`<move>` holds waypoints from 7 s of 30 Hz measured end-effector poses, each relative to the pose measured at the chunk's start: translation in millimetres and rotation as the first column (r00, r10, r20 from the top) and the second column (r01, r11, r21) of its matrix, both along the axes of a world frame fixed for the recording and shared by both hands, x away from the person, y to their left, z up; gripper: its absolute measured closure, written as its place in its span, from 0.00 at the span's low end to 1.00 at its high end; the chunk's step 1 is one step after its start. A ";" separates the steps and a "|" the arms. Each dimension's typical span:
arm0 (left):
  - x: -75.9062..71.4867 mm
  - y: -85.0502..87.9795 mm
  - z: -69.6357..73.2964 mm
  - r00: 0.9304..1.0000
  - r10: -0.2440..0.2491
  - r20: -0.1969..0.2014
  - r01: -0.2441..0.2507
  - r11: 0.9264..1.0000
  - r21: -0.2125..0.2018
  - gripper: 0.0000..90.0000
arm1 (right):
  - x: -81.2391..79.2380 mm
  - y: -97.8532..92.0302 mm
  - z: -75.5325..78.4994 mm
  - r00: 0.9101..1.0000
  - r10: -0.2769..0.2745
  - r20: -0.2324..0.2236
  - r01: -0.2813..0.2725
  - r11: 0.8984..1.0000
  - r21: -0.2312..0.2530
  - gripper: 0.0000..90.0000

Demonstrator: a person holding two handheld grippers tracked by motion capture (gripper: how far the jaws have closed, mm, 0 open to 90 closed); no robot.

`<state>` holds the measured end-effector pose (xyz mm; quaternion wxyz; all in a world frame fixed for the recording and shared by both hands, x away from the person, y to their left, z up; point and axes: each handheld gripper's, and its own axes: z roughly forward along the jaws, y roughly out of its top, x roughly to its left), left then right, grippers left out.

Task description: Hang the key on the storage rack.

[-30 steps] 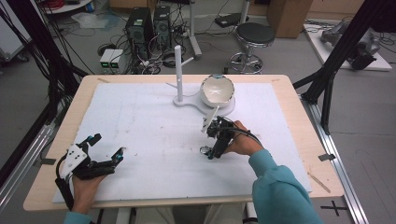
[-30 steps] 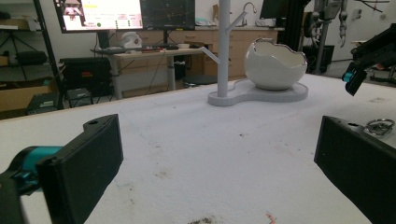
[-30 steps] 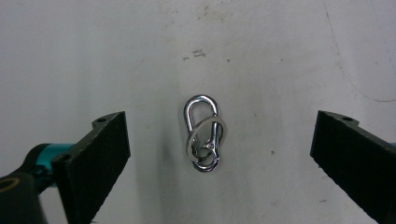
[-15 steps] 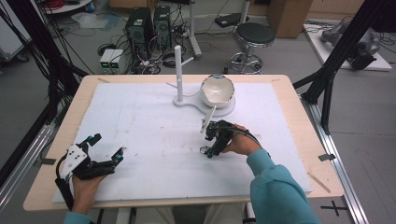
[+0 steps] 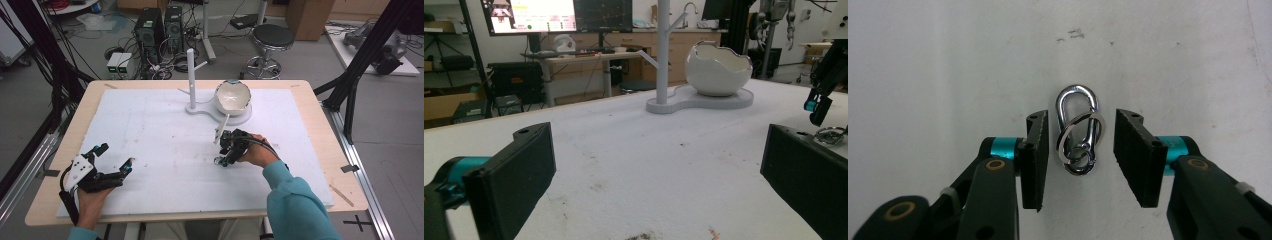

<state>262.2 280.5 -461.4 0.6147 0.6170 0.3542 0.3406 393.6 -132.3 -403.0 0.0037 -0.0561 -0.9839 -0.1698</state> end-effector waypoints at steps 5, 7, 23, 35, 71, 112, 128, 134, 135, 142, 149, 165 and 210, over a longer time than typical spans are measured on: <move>0.0 0.0 0.0 1.000 0.000 0.000 0.000 1.000 0.000 0.02 | -0.5 1.2 -0.7 1.000 0.005 -0.002 -0.005 1.000 0.000 0.65; 0.1 -0.1 0.0 1.000 0.001 0.000 -0.001 1.000 -0.002 0.02 | -0.6 1.9 -0.9 1.000 0.009 0.002 -0.009 1.000 -0.006 0.68; 0.1 0.1 0.0 1.000 0.001 0.000 -0.001 1.000 0.000 0.02 | 1.0 -1.7 3.1 1.000 -0.001 0.023 0.001 1.000 -0.004 0.82; 0.1 0.1 0.0 1.000 0.001 0.000 -0.001 1.000 -0.001 0.02 | 1.2 -4.2 4.9 1.000 -0.016 0.019 0.016 1.000 -0.006 0.93; 2.1 0.5 0.8 1.000 0.002 -0.021 -0.002 1.000 -0.005 0.02 | 9.2 -16.2 20.4 0.992 -0.125 -0.031 0.128 0.976 0.178 0.99; 82.5 -63.3 133.9 0.828 -0.533 -0.174 0.556 0.822 0.122 0.02 | 3.5 -46.1 101.0 0.999 -0.045 0.012 0.022 0.674 0.739 0.99; 103.4 -126.4 167.0 0.717 -0.663 -0.216 0.695 0.704 0.147 0.02 | 3.0 -29.7 105.3 1.000 0.008 0.009 -0.013 0.639 0.769 0.99; 107.0 -141.2 167.9 0.688 -0.687 -0.233 0.723 0.676 0.142 0.02 | 2.9 -29.9 105.5 1.000 0.012 0.009 -0.014 0.638 0.770 0.99; 107.9 -144.2 167.1 0.683 -0.691 -0.236 0.728 0.671 0.140 0.02 | 3.1 -30.3 105.6 1.000 0.015 0.014 -0.020 0.635 0.772 0.99; 114.7 -158.4 161.0 0.653 -0.703 -0.282 0.751 0.648 0.125 0.02 | 3.6 -32.2 105.9 1.000 0.017 0.012 -0.020 0.630 0.776 0.99; 119.9 -168.0 156.3 0.628 -0.719 -0.297 0.771 0.627 0.112 0.10 | 5.2 -31.7 104.7 1.000 0.022 0.015 -0.026 0.631 0.775 0.99; 118.8 -168.4 156.7 0.623 -0.726 -0.291 0.775 0.625 0.098 0.46 | 5.1 -29.6 103.6 1.000 0.031 0.002 -0.021 0.635 0.772 0.99; 116.4 -167.1 157.0 0.620 -0.725 -0.301 0.776 0.624 0.097 0.97 | 7.2 -26.1 100.0 0.999 0.044 -0.023 -0.010 0.635 0.773 0.99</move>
